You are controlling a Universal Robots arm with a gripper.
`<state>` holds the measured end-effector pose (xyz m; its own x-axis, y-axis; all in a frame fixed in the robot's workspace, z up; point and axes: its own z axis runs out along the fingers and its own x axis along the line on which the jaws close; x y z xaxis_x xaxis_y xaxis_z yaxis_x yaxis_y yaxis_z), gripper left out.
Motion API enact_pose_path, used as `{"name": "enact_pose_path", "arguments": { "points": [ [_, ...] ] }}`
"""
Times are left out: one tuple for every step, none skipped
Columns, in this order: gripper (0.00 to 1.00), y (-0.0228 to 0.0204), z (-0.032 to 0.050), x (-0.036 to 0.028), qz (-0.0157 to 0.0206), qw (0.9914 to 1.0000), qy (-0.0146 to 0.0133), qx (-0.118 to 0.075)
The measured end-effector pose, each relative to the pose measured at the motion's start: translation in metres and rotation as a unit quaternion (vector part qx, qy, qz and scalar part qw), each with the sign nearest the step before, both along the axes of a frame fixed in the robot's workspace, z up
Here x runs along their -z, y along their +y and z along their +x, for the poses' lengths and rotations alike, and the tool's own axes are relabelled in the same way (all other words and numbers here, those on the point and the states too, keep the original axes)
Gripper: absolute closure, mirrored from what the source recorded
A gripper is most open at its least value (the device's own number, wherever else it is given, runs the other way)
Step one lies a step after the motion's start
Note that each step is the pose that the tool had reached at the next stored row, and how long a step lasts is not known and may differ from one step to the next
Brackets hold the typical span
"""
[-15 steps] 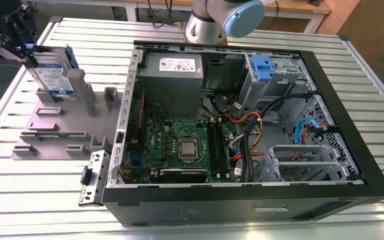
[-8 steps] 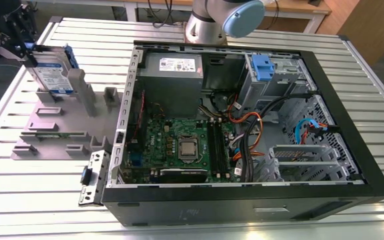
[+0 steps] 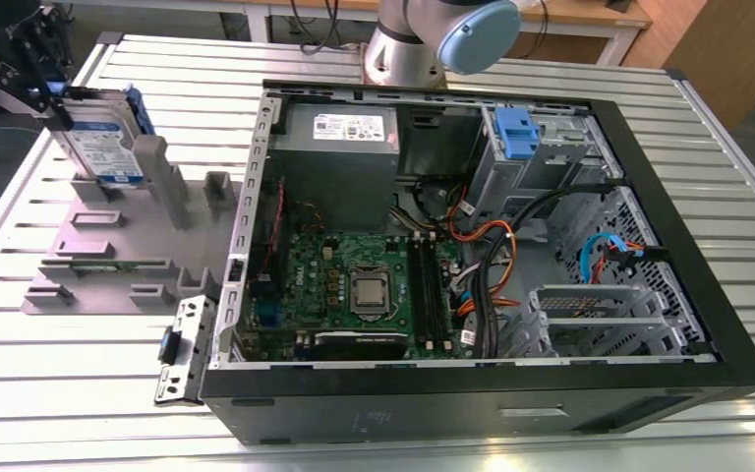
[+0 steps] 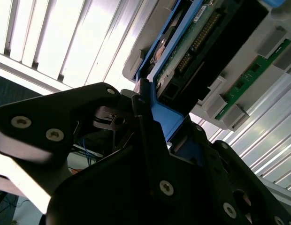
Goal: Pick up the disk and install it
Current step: 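Pick up the disk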
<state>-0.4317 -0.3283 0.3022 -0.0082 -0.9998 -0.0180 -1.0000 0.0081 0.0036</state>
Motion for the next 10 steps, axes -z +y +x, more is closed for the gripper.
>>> {"name": "enact_pose_path", "arguments": {
  "points": [
    [0.63,0.0000,0.0000,-0.0002,0.0000,1.00000,0.0000,0.000],
    [0.63,0.0000,0.0000,-0.0004,0.0000,1.00000,0.0001,0.000],
    [0.63,0.0000,0.0000,-0.0004,0.0000,1.00000,0.0000,0.000],
    [0.63,0.0000,0.0000,-0.0004,0.0000,1.00000,0.0001,0.000],
    [0.63,0.0000,0.0000,-0.0005,0.0000,1.00000,0.0001,0.000],
    [0.63,0.0000,0.0000,-0.0007,-0.0005,1.00000,0.0001,0.000],
    [0.63,0.0000,0.0000,-0.0007,-0.0009,1.00000,0.0001,0.000],
    [0.63,0.0000,0.0000,-0.0007,-0.0009,1.00000,0.0001,0.000],
    [0.63,0.0000,0.0000,-0.0007,-0.0010,1.00000,0.0001,0.000],
    [0.63,0.0000,0.0000,-0.0007,-0.0010,1.00000,0.0001,0.000]
  ]
}}
